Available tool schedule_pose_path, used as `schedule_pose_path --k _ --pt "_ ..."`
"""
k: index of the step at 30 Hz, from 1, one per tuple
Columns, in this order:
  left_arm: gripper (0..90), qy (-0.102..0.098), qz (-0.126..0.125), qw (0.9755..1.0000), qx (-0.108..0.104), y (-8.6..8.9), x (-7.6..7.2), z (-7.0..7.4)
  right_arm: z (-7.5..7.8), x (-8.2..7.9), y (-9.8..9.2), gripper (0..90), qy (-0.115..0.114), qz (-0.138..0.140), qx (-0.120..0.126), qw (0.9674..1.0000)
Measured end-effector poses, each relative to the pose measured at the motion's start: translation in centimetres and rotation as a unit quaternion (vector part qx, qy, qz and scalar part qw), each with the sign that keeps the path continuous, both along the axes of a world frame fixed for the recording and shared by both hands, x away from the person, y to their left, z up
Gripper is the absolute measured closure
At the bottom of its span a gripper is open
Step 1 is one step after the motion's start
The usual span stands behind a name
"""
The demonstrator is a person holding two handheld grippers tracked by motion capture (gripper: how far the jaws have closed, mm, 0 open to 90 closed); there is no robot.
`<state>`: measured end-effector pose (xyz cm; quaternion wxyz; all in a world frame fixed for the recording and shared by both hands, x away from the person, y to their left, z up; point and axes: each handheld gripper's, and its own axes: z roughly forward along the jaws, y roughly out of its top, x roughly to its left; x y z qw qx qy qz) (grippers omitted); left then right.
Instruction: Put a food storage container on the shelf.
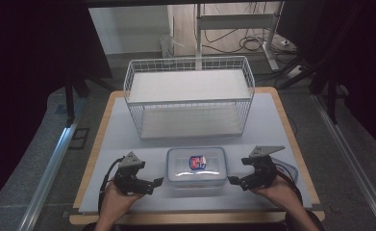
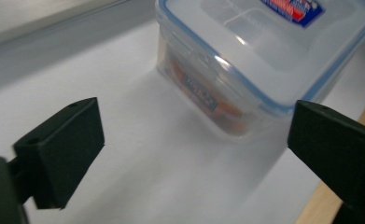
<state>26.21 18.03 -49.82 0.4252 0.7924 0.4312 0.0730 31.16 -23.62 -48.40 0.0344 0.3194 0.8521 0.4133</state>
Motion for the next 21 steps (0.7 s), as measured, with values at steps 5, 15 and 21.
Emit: schedule_pose_path --k 5,15,21 --pt "7.4 0.041 -0.022 0.9988 -0.014 -1.0 1.9 -0.2 0.2 1.0 0.4 11.5 0.042 -0.008 0.018 0.9989" --pt "15.3 0.108 -0.07 0.988 -0.086 -2.0 4.9 -1.4 -0.7 3.6 1.8 22.2 0.12 0.003 0.044 0.9918" --pt "19.1 0.132 -0.083 0.9809 -0.116 -2.4 5.3 -1.8 -1.0 4.4 2.5 21.1 0.163 0.002 0.054 0.9852"
